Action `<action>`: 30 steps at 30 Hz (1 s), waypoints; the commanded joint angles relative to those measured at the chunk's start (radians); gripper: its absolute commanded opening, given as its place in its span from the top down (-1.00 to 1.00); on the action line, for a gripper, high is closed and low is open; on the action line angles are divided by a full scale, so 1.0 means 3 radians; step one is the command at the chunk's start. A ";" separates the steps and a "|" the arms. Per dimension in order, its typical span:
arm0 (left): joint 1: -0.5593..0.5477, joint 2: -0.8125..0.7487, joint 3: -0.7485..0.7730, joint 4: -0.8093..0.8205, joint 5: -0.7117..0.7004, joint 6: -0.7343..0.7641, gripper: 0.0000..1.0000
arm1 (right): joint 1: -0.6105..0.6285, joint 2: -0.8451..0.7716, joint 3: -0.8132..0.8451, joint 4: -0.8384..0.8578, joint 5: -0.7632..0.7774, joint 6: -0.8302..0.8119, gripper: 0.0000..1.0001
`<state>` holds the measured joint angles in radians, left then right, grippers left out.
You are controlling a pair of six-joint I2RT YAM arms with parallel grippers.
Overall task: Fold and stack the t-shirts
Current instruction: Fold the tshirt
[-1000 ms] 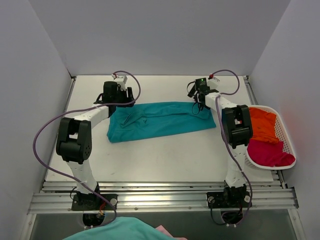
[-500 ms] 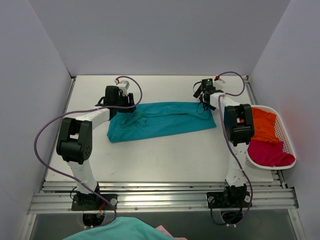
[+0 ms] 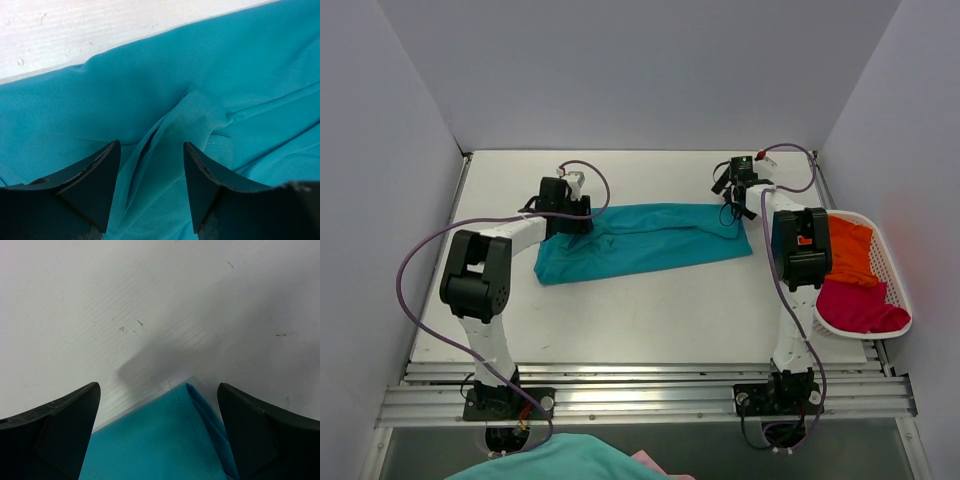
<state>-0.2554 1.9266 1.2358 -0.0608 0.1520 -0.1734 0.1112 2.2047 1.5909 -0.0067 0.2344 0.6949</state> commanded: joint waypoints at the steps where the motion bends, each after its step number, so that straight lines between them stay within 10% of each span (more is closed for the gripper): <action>1: -0.0023 0.0092 0.0232 -0.0145 -0.0113 -0.0010 -0.22 | -0.0033 -0.0047 -0.0047 -0.0013 -0.0035 -0.0005 -0.99; 9: -0.0023 0.0215 0.0380 -0.0303 -0.0169 -0.0025 0.05 | -0.0074 -0.0083 -0.0118 0.0109 -0.0076 0.0010 -0.99; 15: -0.0028 0.0266 0.0452 -0.0375 -0.0179 -0.0025 0.93 | -0.0084 -0.0109 -0.0144 0.0125 -0.0091 0.0010 -0.99; 30: -0.0391 -0.0317 0.0156 -0.0610 -0.0782 0.0067 0.95 | -0.0089 -0.0277 -0.0302 0.0181 -0.0132 0.0031 -0.99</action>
<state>-0.3546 1.9125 1.3010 -0.2100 -0.0113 -0.1707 0.0914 2.1811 1.5269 0.0853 0.2100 0.6960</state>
